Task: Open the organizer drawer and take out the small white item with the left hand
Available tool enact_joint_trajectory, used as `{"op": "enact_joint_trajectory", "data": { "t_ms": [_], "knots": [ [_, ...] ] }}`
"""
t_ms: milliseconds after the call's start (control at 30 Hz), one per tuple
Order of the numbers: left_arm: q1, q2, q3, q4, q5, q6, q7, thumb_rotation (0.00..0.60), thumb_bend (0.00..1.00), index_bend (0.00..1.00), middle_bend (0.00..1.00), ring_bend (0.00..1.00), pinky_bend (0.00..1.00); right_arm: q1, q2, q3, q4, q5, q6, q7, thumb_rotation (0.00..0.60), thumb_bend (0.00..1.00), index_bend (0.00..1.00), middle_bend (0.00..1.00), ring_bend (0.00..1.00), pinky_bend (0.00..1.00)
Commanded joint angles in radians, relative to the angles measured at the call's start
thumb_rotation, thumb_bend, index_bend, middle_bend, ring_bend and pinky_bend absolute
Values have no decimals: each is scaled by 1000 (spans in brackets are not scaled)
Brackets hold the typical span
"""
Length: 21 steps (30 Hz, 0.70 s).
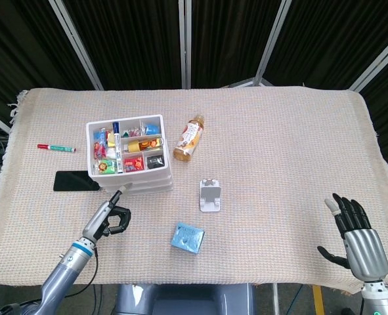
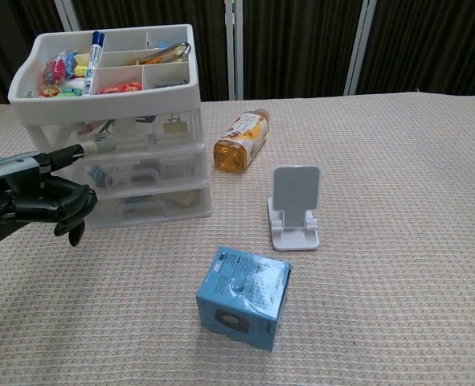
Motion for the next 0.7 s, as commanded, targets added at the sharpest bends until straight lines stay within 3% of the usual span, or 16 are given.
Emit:
{"op": "enact_joint_trajectory", "data": {
  "t_ms": [33,700],
  "knots": [
    [-9,-15,-9,11,-21,-13,7,600,713,0,764,741,602,0,2,0,-1,-1,1,3,600,19,0,0,0,0],
    [-48,-65,-46,28,-74,-46,43,600,712,0,764,741,602,-1,5,-4,-4,-9,-2,9,600,20,0,0,0,0]
  ]
}}
